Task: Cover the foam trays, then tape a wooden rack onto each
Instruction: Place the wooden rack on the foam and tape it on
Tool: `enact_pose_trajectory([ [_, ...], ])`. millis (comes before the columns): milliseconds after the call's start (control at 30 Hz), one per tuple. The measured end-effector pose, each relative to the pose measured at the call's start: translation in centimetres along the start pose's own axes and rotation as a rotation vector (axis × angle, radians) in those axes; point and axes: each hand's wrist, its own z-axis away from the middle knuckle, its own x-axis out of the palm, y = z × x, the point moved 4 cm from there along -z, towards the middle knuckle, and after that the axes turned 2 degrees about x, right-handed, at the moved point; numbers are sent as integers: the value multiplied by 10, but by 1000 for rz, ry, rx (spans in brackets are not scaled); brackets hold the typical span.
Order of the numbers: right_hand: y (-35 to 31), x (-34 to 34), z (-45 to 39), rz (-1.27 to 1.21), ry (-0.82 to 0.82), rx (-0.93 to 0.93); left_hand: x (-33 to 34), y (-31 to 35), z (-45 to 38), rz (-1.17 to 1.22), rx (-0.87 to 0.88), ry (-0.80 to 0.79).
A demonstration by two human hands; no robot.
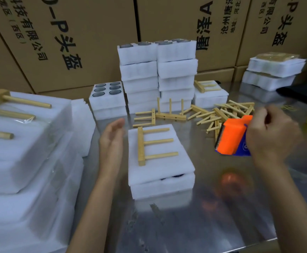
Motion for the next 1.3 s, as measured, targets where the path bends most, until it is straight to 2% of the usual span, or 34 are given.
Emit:
enact_pose_trajectory([
  [67, -22, -3, -6, -65, -13, -60, 19, 31, 10, 77, 50, -141],
  [200, -71, -2, -3, -105, -75, -180, 72, 69, 42, 93, -44, -649],
  [267, -88, 3, 2, -122, -115, -165, 85, 72, 56, 112, -89, -818],
  [300, -94, 7, 4, -123, -138, -146, 87, 71, 59, 132, -100, -826],
  [467, -108, 25, 9, -75, -237, -132, 76, 67, 53, 138, -124, -630],
  [667, -105, 33, 4, -86, -343, -102, 64, 60, 47, 191, -287, -675],
  [867, -102, 37, 11, -72, -446, -132, 61, 55, 38, 123, -312, -616],
  [1000, -94, 47, 11, 9, -522, -155, 63, 52, 35, -22, -277, -612],
  [1133, -66, 70, 6, 117, -867, 23, 76, 56, 29, -117, -284, -647],
  [1233, -36, 80, 13, -83, -1110, 366, 89, 55, 29, -117, -381, -692],
  [1300, -21, 83, 21, -121, -1189, 450, 97, 52, 30, -172, -409, -725],
])
